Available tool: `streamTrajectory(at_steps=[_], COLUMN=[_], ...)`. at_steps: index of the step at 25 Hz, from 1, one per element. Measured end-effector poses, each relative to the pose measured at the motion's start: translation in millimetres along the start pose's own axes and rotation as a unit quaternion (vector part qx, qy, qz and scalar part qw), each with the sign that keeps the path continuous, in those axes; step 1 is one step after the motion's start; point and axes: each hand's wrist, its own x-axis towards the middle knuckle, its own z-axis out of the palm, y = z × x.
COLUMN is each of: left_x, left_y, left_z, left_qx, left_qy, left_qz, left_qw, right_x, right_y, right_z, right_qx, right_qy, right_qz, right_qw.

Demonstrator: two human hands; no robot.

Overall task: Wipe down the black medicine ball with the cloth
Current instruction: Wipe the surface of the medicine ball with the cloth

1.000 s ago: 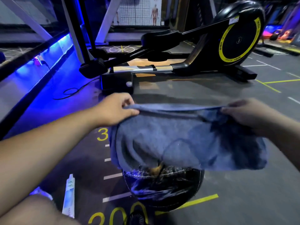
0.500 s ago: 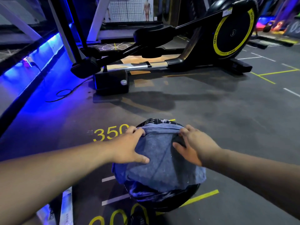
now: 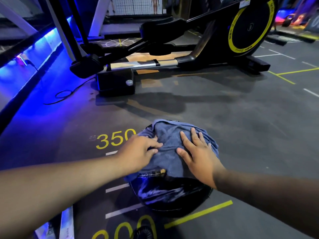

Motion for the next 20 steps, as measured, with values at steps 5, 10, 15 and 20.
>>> streamTrajectory(at_steps=[5, 10, 15, 20], left_x=[13, 33, 39, 36], left_y=[23, 60, 82, 78], left_z=[5, -17, -51, -75], left_qx=[-0.150, -0.565, -0.728, -0.720], left_qy=[0.067, 0.050, -0.028, -0.089], left_qz=[-0.062, -0.141, -0.113, -0.070], left_qw=[0.984, 0.811, 0.676, 0.685], right_x=[1, 4, -4, -1], right_y=[-5, -34, -54, -52], right_z=[-1, -24, -49, -59], right_qx=[0.083, 0.548, 0.629, 0.572], right_qy=[0.033, 0.067, 0.048, 0.200], right_qz=[0.005, 0.071, 0.011, 0.053], right_qw=[0.996, 0.831, 0.775, 0.794])
